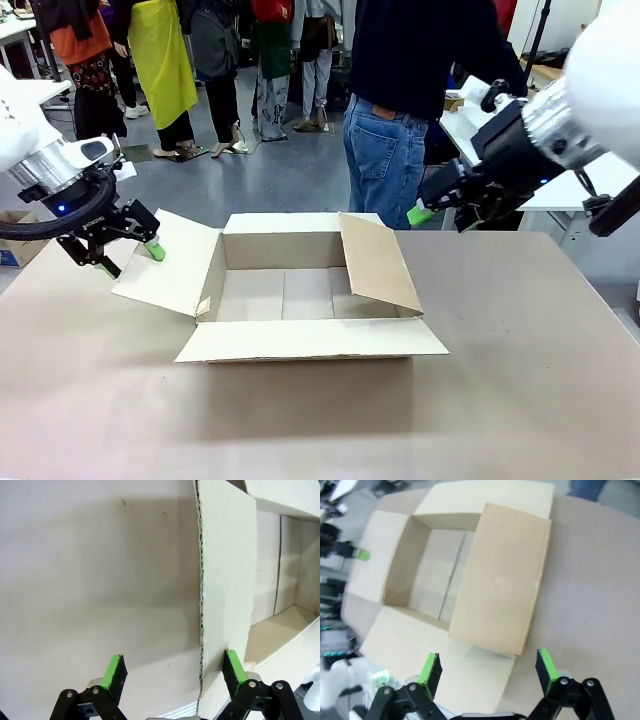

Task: Pack the gift set into the box.
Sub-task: Place both hands on the side flaps of the Package Box and spread them outward.

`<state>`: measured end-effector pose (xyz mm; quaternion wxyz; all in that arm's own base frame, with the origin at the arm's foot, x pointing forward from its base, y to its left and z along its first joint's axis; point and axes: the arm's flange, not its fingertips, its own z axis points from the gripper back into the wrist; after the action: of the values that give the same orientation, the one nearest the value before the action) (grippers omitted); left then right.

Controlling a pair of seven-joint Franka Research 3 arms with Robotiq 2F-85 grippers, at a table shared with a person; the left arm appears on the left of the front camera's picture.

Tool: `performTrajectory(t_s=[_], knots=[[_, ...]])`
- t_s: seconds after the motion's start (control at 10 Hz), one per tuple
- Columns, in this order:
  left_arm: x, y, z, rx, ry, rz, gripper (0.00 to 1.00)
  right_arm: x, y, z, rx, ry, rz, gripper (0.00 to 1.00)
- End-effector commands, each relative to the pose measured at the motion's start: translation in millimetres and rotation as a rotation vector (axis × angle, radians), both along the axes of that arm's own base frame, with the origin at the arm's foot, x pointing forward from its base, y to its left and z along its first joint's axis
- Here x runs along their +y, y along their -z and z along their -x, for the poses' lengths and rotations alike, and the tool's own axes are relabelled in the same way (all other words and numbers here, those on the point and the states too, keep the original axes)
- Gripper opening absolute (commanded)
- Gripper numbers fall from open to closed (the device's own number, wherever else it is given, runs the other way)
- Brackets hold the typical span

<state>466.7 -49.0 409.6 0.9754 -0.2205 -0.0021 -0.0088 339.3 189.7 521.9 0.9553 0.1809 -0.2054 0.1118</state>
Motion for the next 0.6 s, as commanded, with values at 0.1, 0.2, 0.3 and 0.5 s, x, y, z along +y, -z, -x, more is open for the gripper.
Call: performTrajectory(t_s=[0.1, 0.2, 0.3, 0.5], knots=[[1, -1, 2, 0.0, -0.013, -0.015, 1.0, 158, 5, 1, 0.049, 0.303, 0.505, 1.0], [1, -1, 2, 0.0, -0.013, -0.015, 1.0, 135, -2, 11, 0.032, 0.17, 0.45, 1.0], [1, -1, 2, 0.0, -0.013, -0.015, 1.0, 98, 19, 9, -0.042, 0.114, 0.222, 1.0], [1, -1, 2, 0.0, -0.013, -0.015, 1.0, 156, 27, 8, -0.08, 0.094, 0.419, 1.0]])
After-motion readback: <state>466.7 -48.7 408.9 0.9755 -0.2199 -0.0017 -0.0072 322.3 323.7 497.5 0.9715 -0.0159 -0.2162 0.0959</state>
